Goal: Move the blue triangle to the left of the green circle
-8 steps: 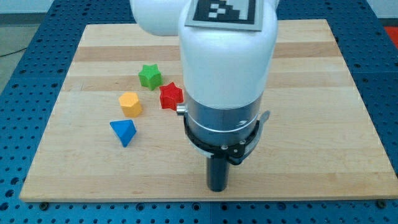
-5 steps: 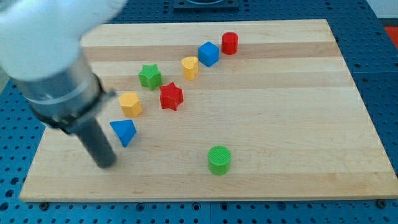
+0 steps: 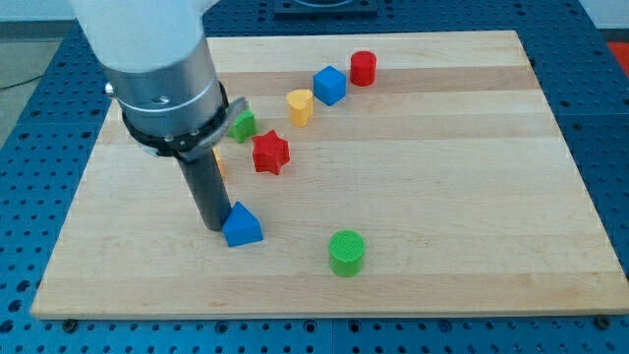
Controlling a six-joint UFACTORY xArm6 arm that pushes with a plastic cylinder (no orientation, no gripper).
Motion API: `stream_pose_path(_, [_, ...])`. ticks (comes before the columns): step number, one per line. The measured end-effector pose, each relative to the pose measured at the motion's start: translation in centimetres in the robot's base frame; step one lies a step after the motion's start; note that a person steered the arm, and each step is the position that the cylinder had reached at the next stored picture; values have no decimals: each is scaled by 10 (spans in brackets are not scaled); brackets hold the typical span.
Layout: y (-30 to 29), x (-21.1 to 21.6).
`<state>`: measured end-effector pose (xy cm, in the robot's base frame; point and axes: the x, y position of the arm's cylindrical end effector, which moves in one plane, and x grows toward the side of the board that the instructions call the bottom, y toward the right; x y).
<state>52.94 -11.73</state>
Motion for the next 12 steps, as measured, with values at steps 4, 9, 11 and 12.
stream_pose_path(4, [60,23])
stream_pose_path(9, [72,35])
stream_pose_path(11, [45,87])
stream_pose_path(12, [49,89])
